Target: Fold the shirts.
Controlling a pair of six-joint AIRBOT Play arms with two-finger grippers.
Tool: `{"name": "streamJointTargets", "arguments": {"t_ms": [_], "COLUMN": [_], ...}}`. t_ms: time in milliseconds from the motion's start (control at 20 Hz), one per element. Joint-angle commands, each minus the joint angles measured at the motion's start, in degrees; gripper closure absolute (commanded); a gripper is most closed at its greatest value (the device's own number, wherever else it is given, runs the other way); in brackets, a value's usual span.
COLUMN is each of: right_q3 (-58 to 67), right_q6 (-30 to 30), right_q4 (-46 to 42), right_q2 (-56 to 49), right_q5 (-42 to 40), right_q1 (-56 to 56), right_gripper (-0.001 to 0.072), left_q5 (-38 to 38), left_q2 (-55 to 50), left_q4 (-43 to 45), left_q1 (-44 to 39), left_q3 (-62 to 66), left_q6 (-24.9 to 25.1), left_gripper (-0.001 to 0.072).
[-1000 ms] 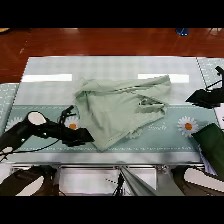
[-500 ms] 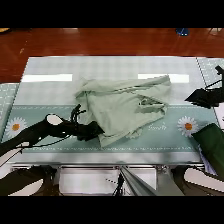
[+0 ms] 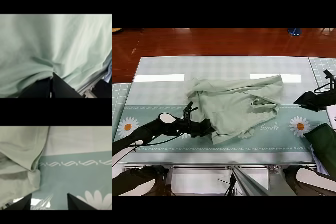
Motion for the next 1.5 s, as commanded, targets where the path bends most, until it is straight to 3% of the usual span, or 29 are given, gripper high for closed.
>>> {"name": "streamJointTargets", "arguments": {"t_ms": [0,300,500,550,650,700,750,1000,1300,1450], "right_q3": [-6.1,-12.3,-12.5,-12.5,-12.3,-11.8,-10.8,-0.9,19.1,28.0], "right_q6": [-3.8,-5.3,3.7,5.4,5.7,5.7,5.7,4.6,4.9,9.7], "right_q4": [6.7,8.1,-0.7,-2.5,-3.6,-3.6,-3.8,-5.0,-6.6,-10.1], "right_q2": [-0.2,-0.2,-2.4,-3.1,-3.2,-2.5,-1.2,15.3,36.8,41.7], "right_q5": [-2.6,-14.9,-21.9,-23.2,-24.6,-24.4,-23.8,-21.6,-23.4,-23.3], "right_q1": [0.0,9.5,17.2,18.7,20.5,20.4,20.1,19.5,19.5,19.5], "right_gripper": [0.0180,0.0180,0.0182,0.0220,0.0533,0.0646,0.0684,0.0690,0.0691,0.0691], "left_q5": [-3.6,-5.6,-6.5,-6.7,-7.8,-8.5,-9.1,-13.0,-13.2,-13.7], "left_q2": [0.0,0.2,0.4,0.4,0.4,0.7,1.4,13.5,33.2,37.7], "left_q4": [-0.3,-0.3,-0.3,-0.3,-0.3,-0.3,-0.3,0.0,0.7,7.5], "left_q1": [0.0,0.0,0.0,0.1,0.5,0.8,1.2,7.1,22.4,30.7], "left_q3": [0.1,0.3,1.7,2.1,3.6,4.6,5.7,16.5,43.2,57.1], "left_q6": [3.3,3.5,3.5,3.5,5.0,5.6,6.4,8.4,8.2,2.9], "left_gripper": [0.0688,0.0688,0.0688,0.0688,0.0688,0.0688,0.0689,0.0689,0.0689,0.0689]}}
